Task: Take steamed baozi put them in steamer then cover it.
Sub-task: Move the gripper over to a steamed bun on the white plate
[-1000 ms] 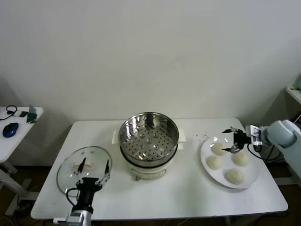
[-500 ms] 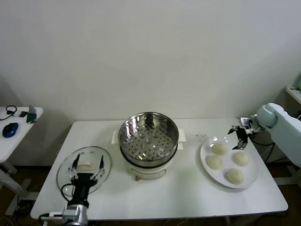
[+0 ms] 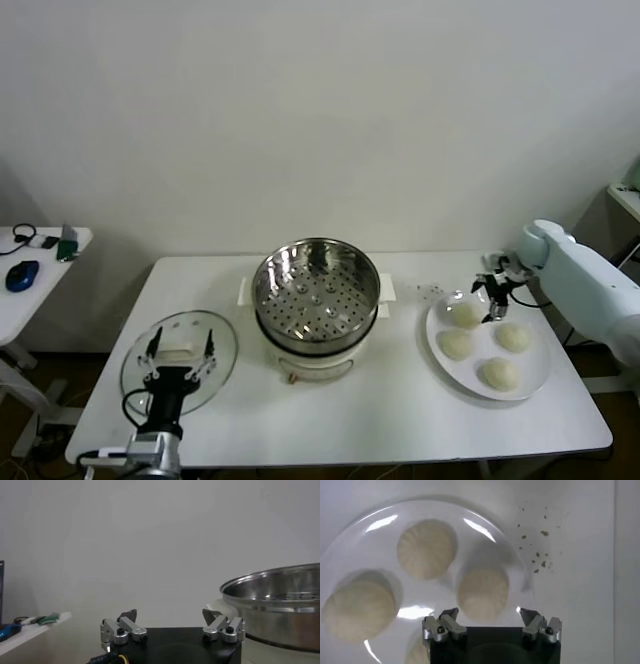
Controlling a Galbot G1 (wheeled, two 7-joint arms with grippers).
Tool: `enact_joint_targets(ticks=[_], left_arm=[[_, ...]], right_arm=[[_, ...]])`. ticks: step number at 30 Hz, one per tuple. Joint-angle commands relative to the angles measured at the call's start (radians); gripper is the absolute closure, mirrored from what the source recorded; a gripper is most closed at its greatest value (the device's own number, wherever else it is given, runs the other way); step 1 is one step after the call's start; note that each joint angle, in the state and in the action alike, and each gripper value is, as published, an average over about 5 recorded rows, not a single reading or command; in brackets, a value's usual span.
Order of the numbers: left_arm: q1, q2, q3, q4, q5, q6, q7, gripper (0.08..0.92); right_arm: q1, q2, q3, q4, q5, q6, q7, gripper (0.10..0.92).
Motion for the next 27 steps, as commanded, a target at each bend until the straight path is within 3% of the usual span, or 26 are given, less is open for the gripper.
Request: enact_joint_targets(ticks=[1, 14, 20, 27], left_arm=[[-0.005, 0.004, -0.004, -0.002, -0.005, 0.009, -0.002, 0.177], [-0.008, 0.007, -0.005, 0.003, -0.007, 0.009, -0.002, 0.177], [-0.007, 0.007, -0.004, 0.002, -0.009, 0.01, -0.003, 0.177], [-0.003, 0.008, -0.004, 0.001, -0.013, 0.009, -0.002, 0.177]], right_arm=[[0.007, 0.074, -0.021, -0.086, -0.011, 0.01, -0.004, 0.203], [0.001, 0.09, -0.019, -0.106, -0.018, 0.023, -0.009, 0.208], [0.002, 0.088, -0.014, -0.108, -0.035, 0.03, -0.012, 0.311], [0.012, 0.074, -0.015, -0.091, -0.032, 0.042, -0.014, 0.358]])
